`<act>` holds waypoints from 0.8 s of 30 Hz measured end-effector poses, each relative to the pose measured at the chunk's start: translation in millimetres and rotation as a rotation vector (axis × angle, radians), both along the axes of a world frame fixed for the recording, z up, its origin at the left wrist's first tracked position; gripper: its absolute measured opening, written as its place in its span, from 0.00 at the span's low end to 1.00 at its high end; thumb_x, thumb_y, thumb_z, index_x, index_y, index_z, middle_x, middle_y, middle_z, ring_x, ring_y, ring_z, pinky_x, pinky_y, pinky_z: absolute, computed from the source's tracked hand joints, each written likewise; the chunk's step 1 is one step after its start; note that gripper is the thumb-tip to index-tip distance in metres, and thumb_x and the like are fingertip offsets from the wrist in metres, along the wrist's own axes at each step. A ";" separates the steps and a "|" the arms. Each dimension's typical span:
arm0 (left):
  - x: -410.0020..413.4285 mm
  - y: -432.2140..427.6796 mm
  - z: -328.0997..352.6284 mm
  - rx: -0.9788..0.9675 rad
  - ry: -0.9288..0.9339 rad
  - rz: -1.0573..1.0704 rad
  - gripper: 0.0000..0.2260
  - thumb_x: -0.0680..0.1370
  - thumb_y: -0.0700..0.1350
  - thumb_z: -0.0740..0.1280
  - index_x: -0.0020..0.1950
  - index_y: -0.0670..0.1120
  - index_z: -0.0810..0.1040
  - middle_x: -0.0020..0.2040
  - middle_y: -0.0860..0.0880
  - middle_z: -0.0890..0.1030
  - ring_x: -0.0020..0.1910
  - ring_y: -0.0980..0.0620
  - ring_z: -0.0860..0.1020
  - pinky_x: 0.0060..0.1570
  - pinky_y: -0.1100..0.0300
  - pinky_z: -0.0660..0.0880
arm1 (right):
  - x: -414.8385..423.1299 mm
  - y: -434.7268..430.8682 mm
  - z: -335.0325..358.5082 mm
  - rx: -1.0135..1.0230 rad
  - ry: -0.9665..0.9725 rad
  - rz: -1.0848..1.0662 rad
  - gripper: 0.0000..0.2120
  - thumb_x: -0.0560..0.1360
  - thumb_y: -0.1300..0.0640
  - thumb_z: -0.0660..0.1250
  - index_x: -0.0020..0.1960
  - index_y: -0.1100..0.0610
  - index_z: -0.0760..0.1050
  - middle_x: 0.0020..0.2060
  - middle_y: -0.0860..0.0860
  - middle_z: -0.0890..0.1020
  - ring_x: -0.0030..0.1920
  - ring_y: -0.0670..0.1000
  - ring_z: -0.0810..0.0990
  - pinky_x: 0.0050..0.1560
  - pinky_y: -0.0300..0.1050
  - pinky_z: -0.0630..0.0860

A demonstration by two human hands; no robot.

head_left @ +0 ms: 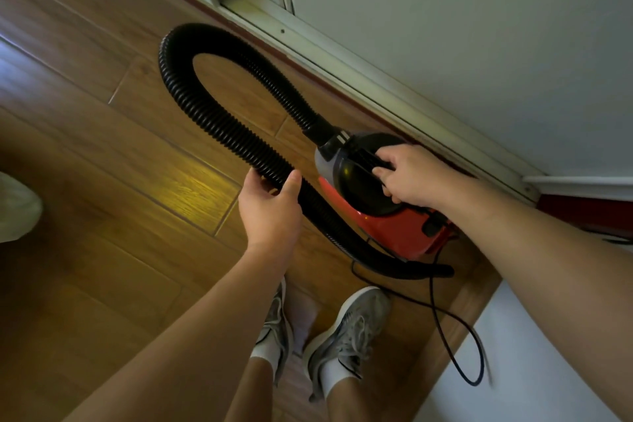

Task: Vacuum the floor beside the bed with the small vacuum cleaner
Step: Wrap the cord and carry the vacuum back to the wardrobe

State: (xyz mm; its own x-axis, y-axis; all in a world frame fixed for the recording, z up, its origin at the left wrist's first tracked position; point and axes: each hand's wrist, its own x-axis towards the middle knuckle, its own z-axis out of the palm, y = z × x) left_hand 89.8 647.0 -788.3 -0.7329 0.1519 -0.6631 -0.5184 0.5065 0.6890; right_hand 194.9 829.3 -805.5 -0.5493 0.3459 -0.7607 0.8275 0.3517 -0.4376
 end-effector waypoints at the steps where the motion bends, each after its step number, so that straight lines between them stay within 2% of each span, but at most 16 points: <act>1: 0.4 -1.8 -3.6 -0.006 -0.005 0.012 0.07 0.81 0.45 0.70 0.58 0.49 0.80 0.51 0.51 0.85 0.52 0.52 0.84 0.57 0.47 0.82 | 3.9 -1.7 -5.4 -0.016 -0.017 0.022 0.06 0.82 0.53 0.61 0.51 0.49 0.77 0.40 0.51 0.82 0.42 0.56 0.82 0.42 0.50 0.80; 4: 3.4 -8.2 -16.6 -0.016 -0.030 0.064 0.07 0.80 0.45 0.70 0.57 0.49 0.80 0.50 0.51 0.85 0.52 0.51 0.85 0.57 0.45 0.82 | 15.9 -3.4 -22.6 -0.048 -0.079 0.066 0.11 0.82 0.53 0.61 0.62 0.51 0.76 0.52 0.51 0.80 0.54 0.58 0.80 0.46 0.47 0.76; 5: 5.0 -9.9 -21.3 -0.017 -0.039 0.072 0.06 0.80 0.45 0.70 0.57 0.49 0.80 0.50 0.51 0.85 0.52 0.51 0.85 0.57 0.45 0.82 | 20.0 -1.0 -28.2 -0.038 -0.091 0.067 0.11 0.82 0.52 0.61 0.62 0.50 0.76 0.54 0.52 0.80 0.56 0.57 0.79 0.45 0.46 0.75; 8: 13.5 -10.3 -34.5 -0.020 -0.035 0.017 0.08 0.80 0.45 0.70 0.59 0.49 0.80 0.51 0.52 0.85 0.52 0.52 0.85 0.56 0.48 0.83 | 31.8 7.5 -41.3 -0.007 -0.062 0.037 0.08 0.82 0.52 0.61 0.59 0.47 0.76 0.46 0.48 0.78 0.48 0.52 0.77 0.40 0.42 0.69; 10: 20.3 -6.2 -41.8 -0.015 -0.023 -0.001 0.09 0.80 0.45 0.70 0.60 0.49 0.80 0.51 0.53 0.85 0.51 0.55 0.84 0.55 0.54 0.83 | 38.5 11.0 -49.0 -0.006 -0.023 0.007 0.09 0.82 0.51 0.61 0.60 0.47 0.76 0.44 0.46 0.75 0.47 0.50 0.75 0.47 0.43 0.73; 12: 26.2 -1.7 -47.5 -0.015 -0.004 -0.007 0.10 0.80 0.45 0.70 0.61 0.49 0.79 0.51 0.54 0.85 0.51 0.58 0.84 0.52 0.61 0.82 | 41.7 11.3 -53.2 -0.002 0.010 -0.009 0.11 0.81 0.51 0.61 0.62 0.48 0.76 0.46 0.45 0.74 0.48 0.49 0.73 0.52 0.46 0.72; 14: 31.1 1.4 -50.7 -0.017 0.007 -0.029 0.10 0.80 0.44 0.70 0.61 0.48 0.79 0.51 0.54 0.85 0.49 0.61 0.83 0.44 0.69 0.79 | 44.9 11.0 -53.3 -0.001 0.027 -0.012 0.09 0.81 0.51 0.61 0.60 0.46 0.76 0.47 0.45 0.73 0.48 0.49 0.72 0.53 0.46 0.71; 16: 35.0 2.0 -51.1 -0.024 0.009 -0.049 0.09 0.80 0.44 0.71 0.60 0.49 0.79 0.50 0.55 0.84 0.48 0.62 0.83 0.39 0.74 0.77 | 49.7 8.9 -50.9 -0.005 0.034 -0.013 0.08 0.81 0.51 0.62 0.58 0.47 0.77 0.46 0.46 0.75 0.48 0.51 0.76 0.54 0.48 0.75; 18: 37.2 0.3 -51.2 -0.040 0.011 -0.059 0.10 0.80 0.43 0.71 0.61 0.49 0.79 0.50 0.56 0.84 0.48 0.63 0.82 0.38 0.75 0.77 | 53.7 5.7 -48.3 0.002 0.041 -0.012 0.04 0.81 0.51 0.62 0.52 0.46 0.75 0.45 0.48 0.78 0.49 0.55 0.80 0.54 0.52 0.79; 20: 38.5 -1.3 -51.4 -0.042 0.004 -0.055 0.10 0.80 0.42 0.71 0.60 0.48 0.79 0.51 0.55 0.84 0.47 0.64 0.82 0.37 0.76 0.76 | 54.7 3.9 -46.7 0.011 0.045 -0.010 0.05 0.81 0.52 0.61 0.47 0.44 0.72 0.44 0.50 0.81 0.47 0.56 0.82 0.52 0.55 0.80; 24: 42.5 -2.6 -51.4 -0.061 0.012 -0.060 0.10 0.80 0.42 0.71 0.61 0.48 0.79 0.52 0.55 0.84 0.49 0.62 0.82 0.36 0.77 0.75 | 54.9 4.1 -43.7 0.023 0.041 -0.019 0.10 0.81 0.52 0.62 0.42 0.42 0.72 0.40 0.48 0.83 0.42 0.52 0.82 0.47 0.52 0.80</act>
State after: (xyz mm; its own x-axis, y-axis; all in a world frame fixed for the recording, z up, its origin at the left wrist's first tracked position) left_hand 132.3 644.5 -839.6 -0.7318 0.1559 -0.6635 -0.4773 0.5776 0.6622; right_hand 249.8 833.4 -849.2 -0.5729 0.3735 -0.7295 0.8158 0.3460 -0.4635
